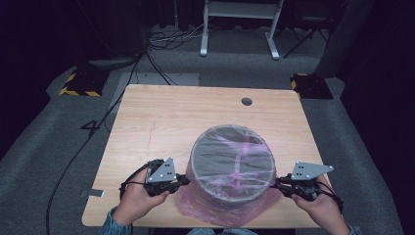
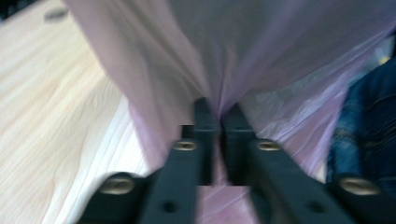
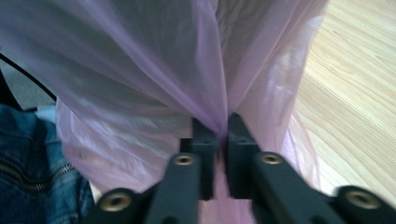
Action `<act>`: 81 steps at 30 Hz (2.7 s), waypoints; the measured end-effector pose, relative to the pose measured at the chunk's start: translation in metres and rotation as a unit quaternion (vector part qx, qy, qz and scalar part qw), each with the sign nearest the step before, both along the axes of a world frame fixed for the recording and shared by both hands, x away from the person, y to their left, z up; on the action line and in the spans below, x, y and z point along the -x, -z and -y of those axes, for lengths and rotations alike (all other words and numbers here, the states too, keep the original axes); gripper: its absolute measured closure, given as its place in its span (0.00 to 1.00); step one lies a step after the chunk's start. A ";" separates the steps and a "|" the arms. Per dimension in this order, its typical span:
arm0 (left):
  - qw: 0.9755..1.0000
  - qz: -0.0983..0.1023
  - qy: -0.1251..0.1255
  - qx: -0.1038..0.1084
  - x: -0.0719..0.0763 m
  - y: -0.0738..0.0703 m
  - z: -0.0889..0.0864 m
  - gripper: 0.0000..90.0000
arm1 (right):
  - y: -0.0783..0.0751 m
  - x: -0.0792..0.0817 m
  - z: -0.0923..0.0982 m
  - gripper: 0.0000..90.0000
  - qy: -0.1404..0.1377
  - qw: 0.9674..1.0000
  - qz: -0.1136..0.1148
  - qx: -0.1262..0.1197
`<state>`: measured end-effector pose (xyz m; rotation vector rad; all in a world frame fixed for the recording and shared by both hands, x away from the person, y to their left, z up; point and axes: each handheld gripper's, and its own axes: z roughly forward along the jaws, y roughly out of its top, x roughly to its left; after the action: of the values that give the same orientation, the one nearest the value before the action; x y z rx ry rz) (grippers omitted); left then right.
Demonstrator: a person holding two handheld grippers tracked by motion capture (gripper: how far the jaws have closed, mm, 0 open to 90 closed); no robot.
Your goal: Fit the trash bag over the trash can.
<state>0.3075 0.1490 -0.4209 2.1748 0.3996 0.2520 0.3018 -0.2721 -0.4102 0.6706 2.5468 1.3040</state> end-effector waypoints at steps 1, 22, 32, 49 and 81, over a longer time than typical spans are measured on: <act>1.000 -0.007 -0.003 0.004 -0.002 0.004 0.000 1.00 | 0.002 -0.001 -0.002 1.00 0.002 1.000 -0.002 -0.003; 0.994 0.021 -0.087 0.067 0.005 0.010 -0.034 0.32 | -0.024 -0.001 0.020 0.20 -0.007 1.000 -0.007 -0.002; 0.988 0.022 -0.145 0.038 0.003 0.023 -0.049 0.31 | -0.070 -0.008 0.013 0.22 0.011 0.998 0.034 -0.051; 0.982 0.000 -0.188 -0.003 -0.004 0.046 -0.063 0.30 | -0.118 -0.037 -0.029 0.21 -0.017 0.996 0.068 -0.059; 0.982 -0.019 -0.186 -0.003 -0.012 0.060 -0.063 0.29 | -0.120 -0.065 -0.140 0.36 -0.107 0.993 0.038 -0.043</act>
<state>0.3197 0.2123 -0.4812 2.1014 0.8308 0.4173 0.3665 -0.1320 -0.2903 0.3609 2.5693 1.4835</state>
